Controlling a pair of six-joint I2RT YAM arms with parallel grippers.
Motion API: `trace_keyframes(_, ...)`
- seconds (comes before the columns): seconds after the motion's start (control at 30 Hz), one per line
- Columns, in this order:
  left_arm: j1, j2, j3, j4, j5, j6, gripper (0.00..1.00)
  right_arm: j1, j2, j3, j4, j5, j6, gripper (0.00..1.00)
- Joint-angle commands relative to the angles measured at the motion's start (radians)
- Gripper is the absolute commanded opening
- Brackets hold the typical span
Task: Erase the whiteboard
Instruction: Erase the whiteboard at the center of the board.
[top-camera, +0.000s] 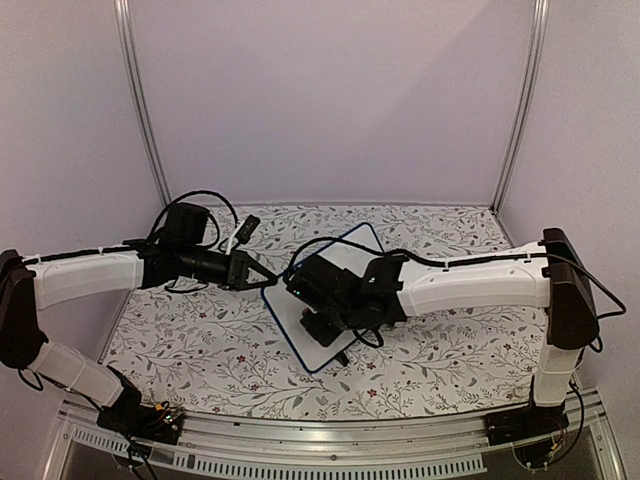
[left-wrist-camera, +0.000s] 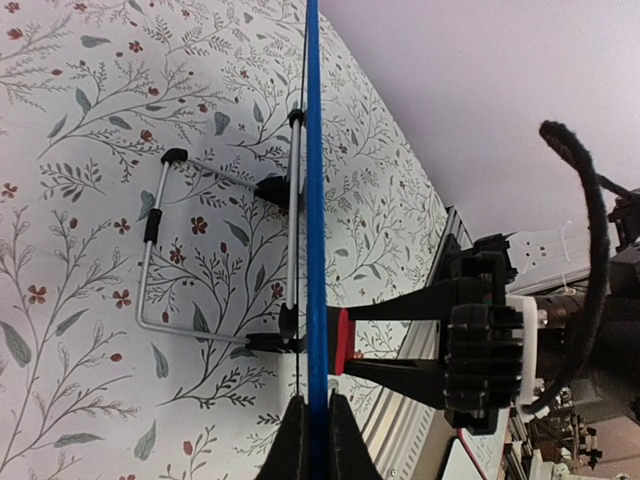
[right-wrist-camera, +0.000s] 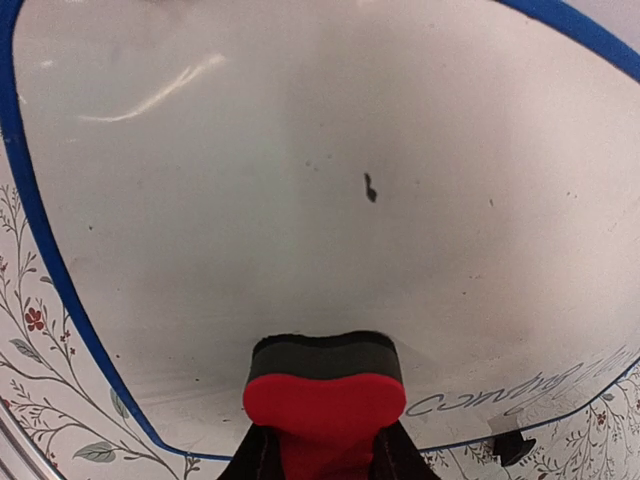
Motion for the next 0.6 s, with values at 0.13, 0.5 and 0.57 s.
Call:
trace_keyframes(0.13,-0.008,-0.024,-0.008,0.03,0.063,0.013,0.0,-0.023,-0.024,-0.074,0.025,-0.03,0.027,0.23)
trace_keyframes(0.5,-0.007,-0.02,-0.008,0.03,0.062,0.012,0.0,-0.022,-0.054,-0.186,0.046,-0.08,0.065,0.23)
trace_keyframes(0.57,-0.007,-0.02,-0.009,0.03,0.062,0.013,0.0,-0.019,-0.054,-0.194,0.047,-0.083,0.068,0.23)
